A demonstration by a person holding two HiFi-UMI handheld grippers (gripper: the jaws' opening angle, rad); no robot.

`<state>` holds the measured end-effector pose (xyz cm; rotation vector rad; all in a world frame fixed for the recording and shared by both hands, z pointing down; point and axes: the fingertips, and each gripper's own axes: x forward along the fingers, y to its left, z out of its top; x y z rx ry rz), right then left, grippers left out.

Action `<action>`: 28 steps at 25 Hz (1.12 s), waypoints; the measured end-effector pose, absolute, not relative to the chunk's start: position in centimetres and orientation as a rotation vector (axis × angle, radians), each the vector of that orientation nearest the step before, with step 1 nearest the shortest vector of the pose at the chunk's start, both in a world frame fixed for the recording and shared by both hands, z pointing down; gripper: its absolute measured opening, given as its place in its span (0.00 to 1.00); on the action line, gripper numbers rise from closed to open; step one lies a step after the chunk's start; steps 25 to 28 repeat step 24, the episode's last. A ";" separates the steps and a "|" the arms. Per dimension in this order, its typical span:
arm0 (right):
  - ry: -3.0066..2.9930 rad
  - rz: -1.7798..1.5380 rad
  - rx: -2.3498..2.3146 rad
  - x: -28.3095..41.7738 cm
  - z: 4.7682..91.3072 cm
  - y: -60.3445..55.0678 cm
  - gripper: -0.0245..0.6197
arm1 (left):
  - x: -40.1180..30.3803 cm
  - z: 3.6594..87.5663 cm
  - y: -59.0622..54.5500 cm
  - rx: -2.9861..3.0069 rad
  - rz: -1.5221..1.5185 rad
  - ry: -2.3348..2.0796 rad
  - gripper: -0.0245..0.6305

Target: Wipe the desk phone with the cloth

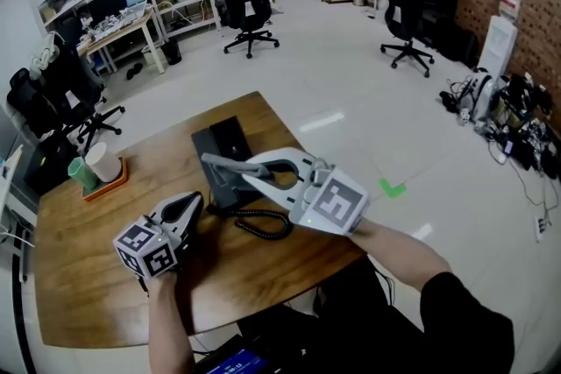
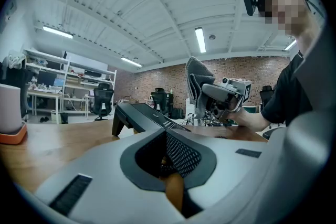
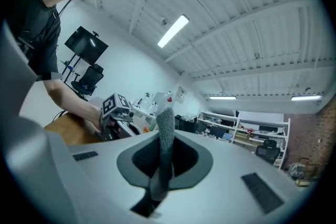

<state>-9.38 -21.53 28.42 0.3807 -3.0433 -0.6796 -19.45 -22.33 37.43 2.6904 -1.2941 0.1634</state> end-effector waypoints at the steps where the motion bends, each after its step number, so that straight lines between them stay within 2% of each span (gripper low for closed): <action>1: -3.039 -0.696 0.371 -9.5 28.4 -21.3 0.07 | -19.4 37.4 -22.3 2.691 0.163 -1.294 0.03; 13: -2.939 -0.942 0.341 -10.1 28.7 -19.8 0.07 | -19.5 37.5 -22.4 2.696 0.161 -1.289 0.03; 28: -2.894 -0.983 0.337 -10.2 29.3 -19.5 0.07 | -19.5 37.5 -22.4 2.703 0.158 -1.292 0.03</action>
